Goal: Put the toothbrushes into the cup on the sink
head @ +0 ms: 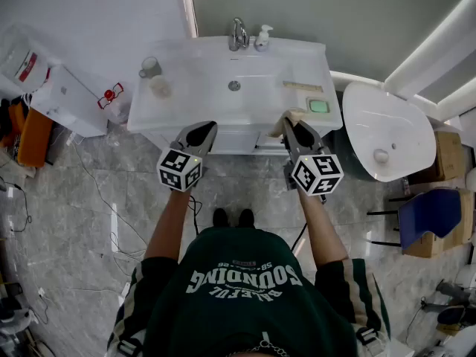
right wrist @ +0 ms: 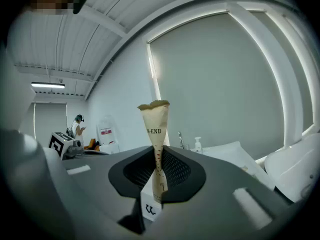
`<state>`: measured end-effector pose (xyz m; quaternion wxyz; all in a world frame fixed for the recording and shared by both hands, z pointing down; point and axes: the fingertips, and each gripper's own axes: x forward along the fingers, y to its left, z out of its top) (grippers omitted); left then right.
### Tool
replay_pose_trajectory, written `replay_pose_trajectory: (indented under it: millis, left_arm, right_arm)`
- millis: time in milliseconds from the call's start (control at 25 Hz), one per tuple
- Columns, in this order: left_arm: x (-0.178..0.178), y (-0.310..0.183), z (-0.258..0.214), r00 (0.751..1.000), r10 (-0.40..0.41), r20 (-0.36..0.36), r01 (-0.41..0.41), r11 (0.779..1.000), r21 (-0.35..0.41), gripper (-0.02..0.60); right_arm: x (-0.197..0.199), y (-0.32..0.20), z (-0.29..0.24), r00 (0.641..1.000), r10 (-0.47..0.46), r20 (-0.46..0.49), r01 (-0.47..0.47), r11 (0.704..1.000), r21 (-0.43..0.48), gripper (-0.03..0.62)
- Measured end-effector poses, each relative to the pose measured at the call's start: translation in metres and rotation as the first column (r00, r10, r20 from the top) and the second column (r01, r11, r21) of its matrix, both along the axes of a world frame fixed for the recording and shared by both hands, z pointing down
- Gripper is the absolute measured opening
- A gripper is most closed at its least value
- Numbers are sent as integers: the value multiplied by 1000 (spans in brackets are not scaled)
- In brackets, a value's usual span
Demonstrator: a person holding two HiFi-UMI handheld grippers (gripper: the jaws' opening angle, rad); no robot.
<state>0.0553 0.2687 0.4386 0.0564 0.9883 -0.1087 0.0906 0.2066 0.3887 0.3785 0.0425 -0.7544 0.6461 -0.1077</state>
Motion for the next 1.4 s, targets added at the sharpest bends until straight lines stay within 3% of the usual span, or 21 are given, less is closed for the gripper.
replay_pose_trajectory:
  millis: [320,800,1120,1400]
  left_arm:
    - [16,5,6,1000,-8,9,8,1000,-5,52]
    - [6,-6,8,995,-97,2,97,995,6,52]
    - [6,-64,15,988,-152,-20,152,988,-14,52]
    - [17,-152,16,993,-118,-12,118,993,-12,52]
  right_arm:
    - [15,1,10,1000,-18,19,18,1000,-6,38]
    - [4,-27,19,990,-140,25,140,990,-6,38]
    - [-5,-96,21,975,-221,10,221,975,-19,38]
    - [-12,-192,23,972,-235,19,235,972,-25,38]
